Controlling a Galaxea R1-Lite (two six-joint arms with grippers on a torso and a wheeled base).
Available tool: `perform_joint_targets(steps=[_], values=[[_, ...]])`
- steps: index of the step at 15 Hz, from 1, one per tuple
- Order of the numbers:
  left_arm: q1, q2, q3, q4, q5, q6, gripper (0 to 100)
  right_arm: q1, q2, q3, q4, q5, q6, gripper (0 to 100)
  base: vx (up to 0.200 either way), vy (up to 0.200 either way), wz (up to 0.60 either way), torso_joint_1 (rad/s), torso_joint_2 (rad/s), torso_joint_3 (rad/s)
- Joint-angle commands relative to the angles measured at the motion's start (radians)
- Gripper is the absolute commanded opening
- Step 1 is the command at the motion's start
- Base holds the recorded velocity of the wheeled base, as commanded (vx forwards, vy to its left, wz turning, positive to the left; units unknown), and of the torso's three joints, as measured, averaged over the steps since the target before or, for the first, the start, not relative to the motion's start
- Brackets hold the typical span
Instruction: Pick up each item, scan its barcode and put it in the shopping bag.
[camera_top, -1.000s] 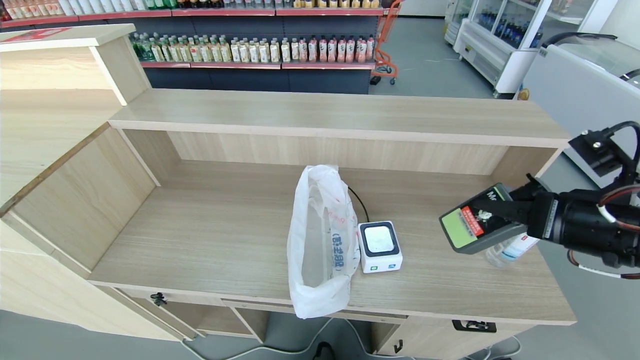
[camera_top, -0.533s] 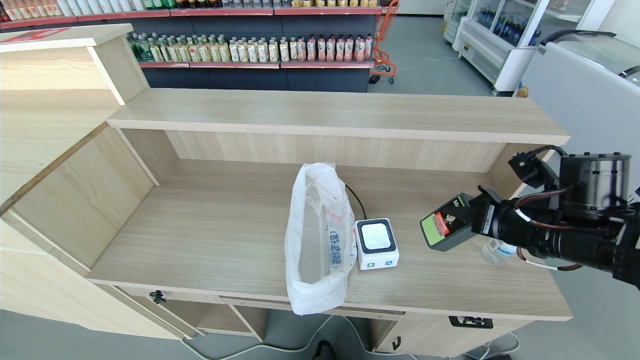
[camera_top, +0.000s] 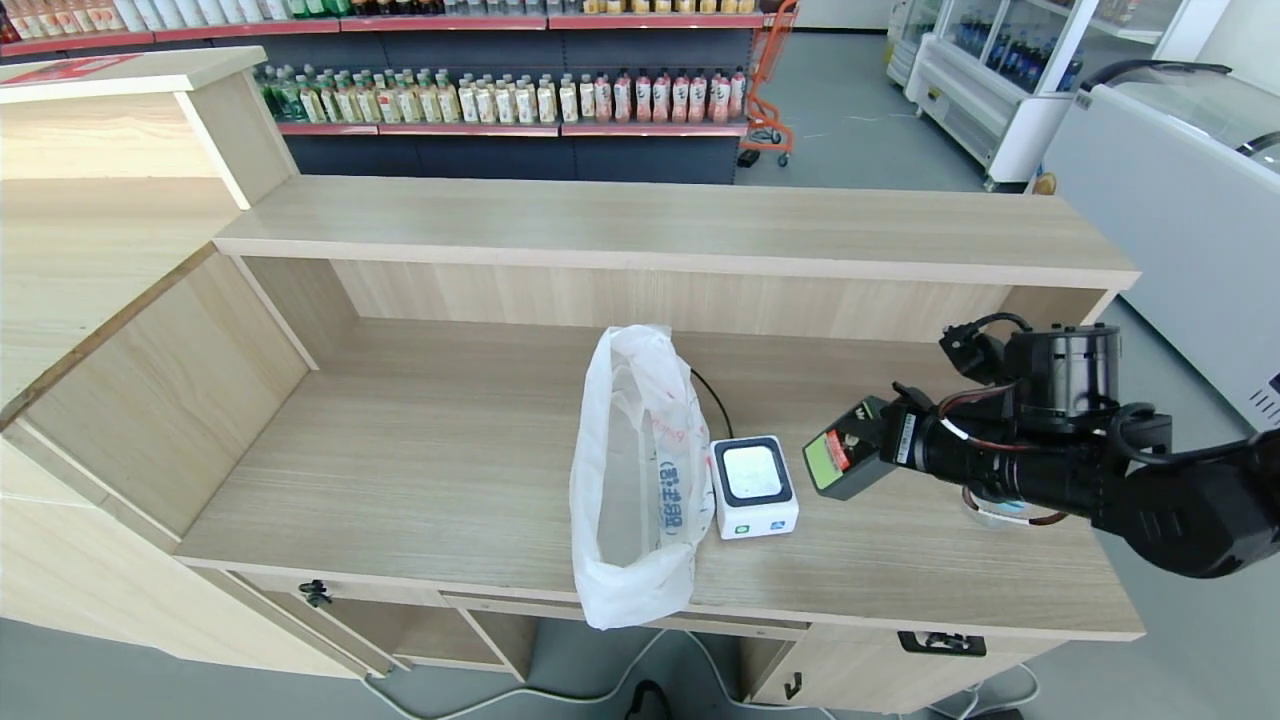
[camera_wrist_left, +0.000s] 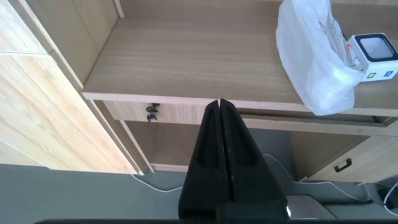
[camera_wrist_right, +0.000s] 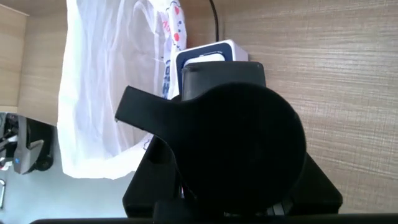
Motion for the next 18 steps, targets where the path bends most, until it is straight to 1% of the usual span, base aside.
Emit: perform_joint_targets(steps=[1, 3, 7, 15, 18], values=[[0.0, 0.0, 0.0, 0.0, 0.0, 0.0, 0, 0.001, 0.048, -0.04, 0.002, 0.011, 0.0, 0, 0.0, 0.0, 0.0, 0.0, 0.0, 0.0], [0.0, 0.0, 0.0, 0.0, 0.0, 0.0, 0, 0.004, 0.063, -0.066, 0.007, 0.045, 0.0, 0, 0.0, 0.0, 0.0, 0.0, 0.0, 0.0], [0.0, 0.0, 0.0, 0.0, 0.002, 0.0, 0, 0.012, 0.108, -0.097, 0.005, 0.048, 0.0, 0, 0.0, 0.0, 0.0, 0.0, 0.0, 0.0], [0.0, 0.001, 0.0, 0.0, 0.0, 0.0, 0, 0.056, 0.152, -0.11, 0.002, 0.051, 0.001, 0, 0.0, 0.0, 0.0, 0.0, 0.0, 0.0], [0.0, 0.0, 0.0, 0.0, 0.0, 0.0, 0, 0.056, 0.16, -0.112, 0.002, 0.051, 0.001, 0, 0.0, 0.0, 0.0, 0.0, 0.0, 0.0]])
